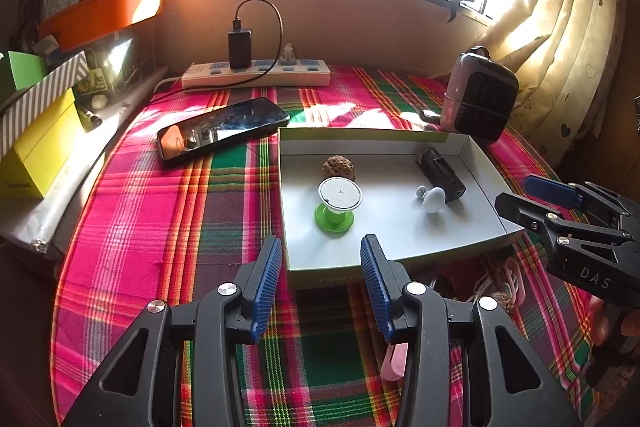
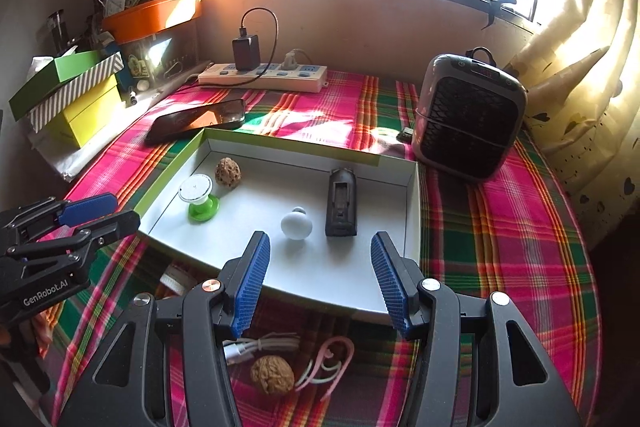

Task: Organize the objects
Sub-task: 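Withdraw both tools from the tray toward the pink clip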

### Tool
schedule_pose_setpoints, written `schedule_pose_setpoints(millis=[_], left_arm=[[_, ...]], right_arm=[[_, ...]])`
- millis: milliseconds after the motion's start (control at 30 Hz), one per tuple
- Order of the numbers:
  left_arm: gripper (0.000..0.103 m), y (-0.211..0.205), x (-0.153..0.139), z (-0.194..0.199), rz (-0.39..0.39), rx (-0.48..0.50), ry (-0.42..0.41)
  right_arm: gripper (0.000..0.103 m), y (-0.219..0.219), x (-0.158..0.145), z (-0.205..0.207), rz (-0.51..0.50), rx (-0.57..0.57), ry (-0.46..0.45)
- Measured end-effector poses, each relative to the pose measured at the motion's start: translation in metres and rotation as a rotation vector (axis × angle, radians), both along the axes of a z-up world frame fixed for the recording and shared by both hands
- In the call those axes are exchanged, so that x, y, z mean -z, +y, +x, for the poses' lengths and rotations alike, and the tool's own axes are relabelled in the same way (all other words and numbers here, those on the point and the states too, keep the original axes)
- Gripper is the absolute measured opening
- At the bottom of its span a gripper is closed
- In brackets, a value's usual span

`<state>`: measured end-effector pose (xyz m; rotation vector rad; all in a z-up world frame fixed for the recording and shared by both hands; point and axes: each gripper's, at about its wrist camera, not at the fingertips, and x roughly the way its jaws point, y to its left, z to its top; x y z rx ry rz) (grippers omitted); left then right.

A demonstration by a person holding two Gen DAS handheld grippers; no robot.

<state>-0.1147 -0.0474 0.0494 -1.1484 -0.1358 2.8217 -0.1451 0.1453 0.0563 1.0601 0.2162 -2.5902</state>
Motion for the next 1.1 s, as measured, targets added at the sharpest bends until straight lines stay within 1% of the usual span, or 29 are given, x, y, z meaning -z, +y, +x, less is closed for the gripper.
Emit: schedule_pose_setpoints(millis=[233, 467, 700, 900, 967, 1100], left_arm=[[0.04, -0.002, 0.005, 0.01, 0.014, 0.003, -0.007], [0.04, 0.004, 0.009, 0.022, 0.029, 0.044, -0.018], [0.04, 0.012, 0.021, 0.03, 0.052, 0.09, -0.055], [0.04, 0.021, 0.03, 0.034, 0.059, 0.128, -0.086], [0.043, 0.024, 0.031, 0.035, 0.061, 0.138, -0.088], [0.043, 0.028, 0.031, 0.037, 0.056, 0.15, -0.089]], right_arm=[[0.054, 0.012, 0.003, 0.013, -0.02, 0.019, -0.001], [0.054, 0.024, 0.011, 0.028, -0.02, 0.032, -0.004], [0.054, 0.047, 0.024, 0.039, -0.024, 0.088, -0.036], [0.054, 0.056, 0.031, 0.04, -0.041, 0.111, -0.063], [0.054, 0.054, 0.033, 0.038, -0.049, 0.104, -0.074], [0.054, 0.049, 0.038, 0.033, -0.066, 0.095, -0.095]])
